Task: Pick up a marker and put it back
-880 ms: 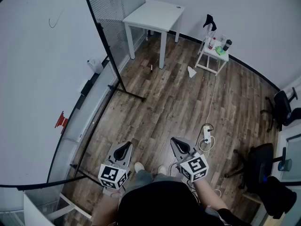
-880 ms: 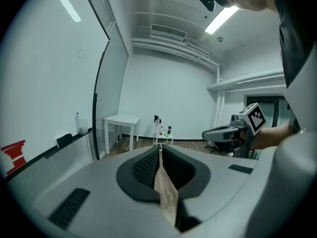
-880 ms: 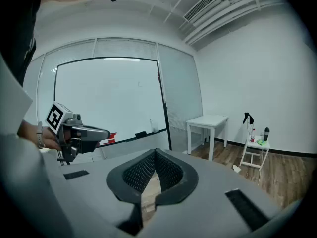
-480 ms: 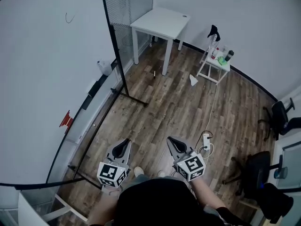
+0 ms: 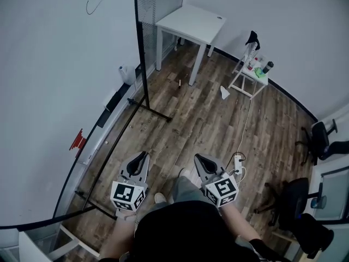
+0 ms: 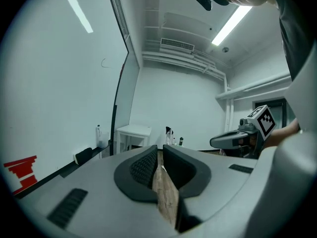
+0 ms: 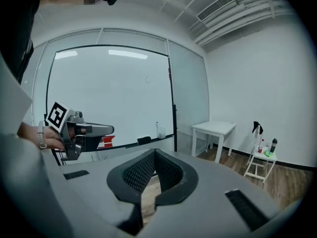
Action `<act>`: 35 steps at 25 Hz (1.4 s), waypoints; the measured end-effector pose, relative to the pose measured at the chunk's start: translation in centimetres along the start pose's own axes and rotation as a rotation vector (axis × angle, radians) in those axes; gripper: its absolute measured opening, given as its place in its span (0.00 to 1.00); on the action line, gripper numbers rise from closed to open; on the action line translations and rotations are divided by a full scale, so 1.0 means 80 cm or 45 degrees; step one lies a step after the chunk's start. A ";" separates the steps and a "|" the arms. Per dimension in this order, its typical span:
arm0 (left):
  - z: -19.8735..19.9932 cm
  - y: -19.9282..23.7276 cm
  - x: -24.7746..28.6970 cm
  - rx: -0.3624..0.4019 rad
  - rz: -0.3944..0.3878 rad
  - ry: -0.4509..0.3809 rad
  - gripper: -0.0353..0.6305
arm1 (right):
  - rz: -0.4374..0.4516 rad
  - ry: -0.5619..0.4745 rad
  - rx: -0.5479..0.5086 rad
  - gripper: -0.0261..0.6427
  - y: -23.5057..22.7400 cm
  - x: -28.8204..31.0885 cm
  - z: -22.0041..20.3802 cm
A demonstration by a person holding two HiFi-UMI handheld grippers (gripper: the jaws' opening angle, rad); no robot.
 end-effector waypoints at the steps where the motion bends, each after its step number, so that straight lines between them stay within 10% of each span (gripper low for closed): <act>1: 0.001 0.007 0.010 0.001 -0.002 0.001 0.10 | 0.001 0.001 0.005 0.08 -0.006 0.010 -0.001; 21: 0.066 0.148 0.330 -0.028 0.372 0.087 0.22 | 0.201 -0.011 0.026 0.08 -0.300 0.274 0.060; 35: 0.077 0.275 0.370 -0.149 0.755 0.076 0.22 | 0.458 0.010 -0.070 0.08 -0.315 0.457 0.127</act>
Point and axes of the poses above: the fingertips, and each gripper's own axes: x forward along the fingers, y to its left, z out of its top, the point moved 9 cm from there along -x, backward along the fingers, and after that the axes turned 6 degrees about -x, right-handed, at the moved point
